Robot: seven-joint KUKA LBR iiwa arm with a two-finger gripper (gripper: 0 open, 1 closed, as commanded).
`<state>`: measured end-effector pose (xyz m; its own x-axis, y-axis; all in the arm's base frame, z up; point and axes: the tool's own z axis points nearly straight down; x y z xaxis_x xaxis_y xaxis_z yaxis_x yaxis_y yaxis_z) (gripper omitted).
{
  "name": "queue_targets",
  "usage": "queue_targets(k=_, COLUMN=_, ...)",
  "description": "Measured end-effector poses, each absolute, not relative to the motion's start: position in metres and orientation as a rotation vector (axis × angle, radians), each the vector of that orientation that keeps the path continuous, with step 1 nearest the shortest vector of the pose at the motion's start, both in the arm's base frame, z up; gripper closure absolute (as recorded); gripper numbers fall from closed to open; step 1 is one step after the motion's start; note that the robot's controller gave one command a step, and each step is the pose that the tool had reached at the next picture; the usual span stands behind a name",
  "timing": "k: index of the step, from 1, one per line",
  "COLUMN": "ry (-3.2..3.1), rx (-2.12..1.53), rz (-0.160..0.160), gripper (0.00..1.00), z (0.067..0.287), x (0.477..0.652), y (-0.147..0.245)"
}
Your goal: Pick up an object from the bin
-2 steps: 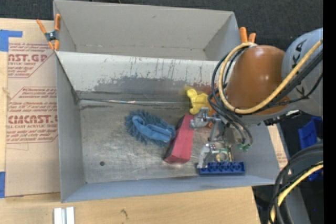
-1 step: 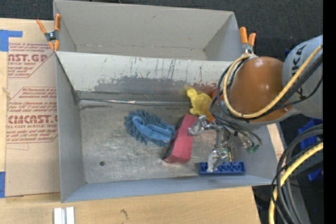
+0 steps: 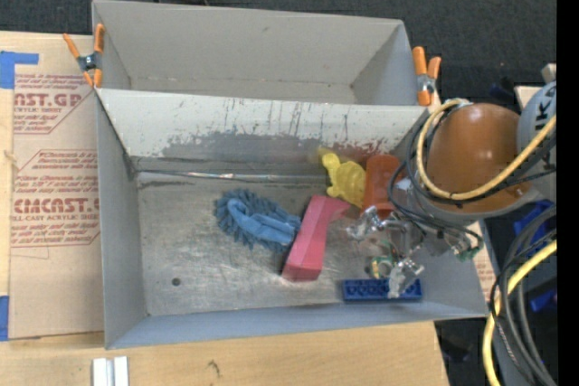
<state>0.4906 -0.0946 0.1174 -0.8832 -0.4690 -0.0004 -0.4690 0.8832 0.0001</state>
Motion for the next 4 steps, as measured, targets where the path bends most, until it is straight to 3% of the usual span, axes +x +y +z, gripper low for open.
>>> queue_targets(k=1, ry=3.055, rx=-0.731, rz=0.003, gripper=0.00, z=0.119, x=0.488, y=-0.096)
queue_targets(k=2, ry=3.074, rx=-0.481, rz=-0.004, gripper=0.00, z=0.076, x=0.489, y=-0.125)
queue_targets(k=3, ry=3.128, rx=-0.421, rz=0.000, gripper=1.00, z=0.074, x=0.480, y=-0.130)
queue_targets(k=4, ry=3.130, rx=-0.410, rz=-0.001, gripper=1.00, z=0.074, x=0.480, y=-0.130)
